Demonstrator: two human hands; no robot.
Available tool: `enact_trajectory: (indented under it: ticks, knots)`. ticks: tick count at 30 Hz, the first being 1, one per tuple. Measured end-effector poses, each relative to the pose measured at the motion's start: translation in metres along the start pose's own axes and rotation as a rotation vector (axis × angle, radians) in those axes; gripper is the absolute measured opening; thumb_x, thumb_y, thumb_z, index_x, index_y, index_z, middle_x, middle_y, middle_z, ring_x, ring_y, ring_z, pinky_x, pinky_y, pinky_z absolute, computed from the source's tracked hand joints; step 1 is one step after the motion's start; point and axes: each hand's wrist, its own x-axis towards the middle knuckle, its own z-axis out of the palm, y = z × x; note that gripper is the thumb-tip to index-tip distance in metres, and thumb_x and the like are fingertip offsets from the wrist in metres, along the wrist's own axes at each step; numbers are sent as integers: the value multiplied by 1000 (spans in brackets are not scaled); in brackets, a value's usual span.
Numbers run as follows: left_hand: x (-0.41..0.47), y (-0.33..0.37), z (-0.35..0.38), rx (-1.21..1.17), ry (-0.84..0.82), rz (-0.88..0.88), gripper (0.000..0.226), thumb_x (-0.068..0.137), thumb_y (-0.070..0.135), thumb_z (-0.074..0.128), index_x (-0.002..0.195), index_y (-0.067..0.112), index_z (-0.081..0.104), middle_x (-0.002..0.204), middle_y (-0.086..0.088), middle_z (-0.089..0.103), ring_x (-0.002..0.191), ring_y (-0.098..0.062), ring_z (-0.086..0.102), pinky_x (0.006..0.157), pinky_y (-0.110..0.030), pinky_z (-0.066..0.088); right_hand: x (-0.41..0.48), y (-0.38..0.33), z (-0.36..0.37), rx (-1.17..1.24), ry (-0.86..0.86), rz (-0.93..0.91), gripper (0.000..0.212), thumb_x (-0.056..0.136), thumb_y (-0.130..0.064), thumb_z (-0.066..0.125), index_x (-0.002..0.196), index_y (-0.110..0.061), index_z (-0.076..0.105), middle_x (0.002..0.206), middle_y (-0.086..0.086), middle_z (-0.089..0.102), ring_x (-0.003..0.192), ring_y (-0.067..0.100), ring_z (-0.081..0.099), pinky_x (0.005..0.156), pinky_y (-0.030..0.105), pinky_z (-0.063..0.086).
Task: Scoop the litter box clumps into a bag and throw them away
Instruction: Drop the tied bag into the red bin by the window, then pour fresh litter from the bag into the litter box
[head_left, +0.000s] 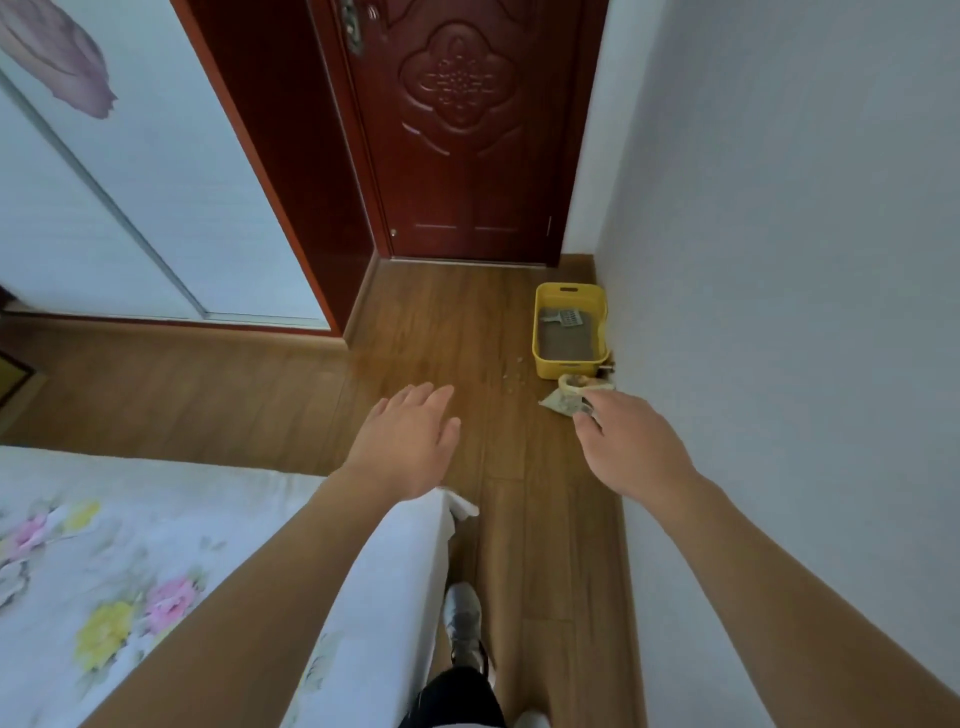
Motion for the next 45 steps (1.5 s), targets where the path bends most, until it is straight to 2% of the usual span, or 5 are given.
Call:
enact_trajectory:
  ticks: [7,14,31,37,45]
  knots:
    - [134,-8,-15,-32,-34,92,55,102,47,24,154,28,21,161,2,25,149,-19,18,122,-43,18,112,7,-24,0,19,82,41,103,-37,35,137,-20,51,137,0,58,123,21,54,101,36,45]
    - [267,17,-53,61,-58,253,55,102,44,26,154,26,22,161,-1,25,149,-20,19,121,-44,20,203,27,-63,45,45,209,51,105,-39,30,149,-16,39,153,4,43,140,25,39,114,40,32]
    - [535,82,-106,134,-116,332,56,101,45,30,153,24,24,161,-3,25,149,-22,19,121,-43,17,444,100,-130,157,67,292,46,104,-37,34,141,-12,47,143,10,52,131,30,46,107,42,38]
    - [633,102,-113,156,-148,513,55,101,45,30,152,24,26,160,-4,27,148,-23,22,120,-43,19,499,115,-138,173,98,450,52,104,-41,32,149,-15,39,152,6,44,138,27,41,113,41,33]
    - [752,121,-122,223,-265,882,52,101,41,30,150,23,29,158,-5,31,146,-22,25,118,-45,23,560,89,-131,300,168,826,51,104,-39,32,149,-17,38,154,4,42,139,27,40,113,41,35]
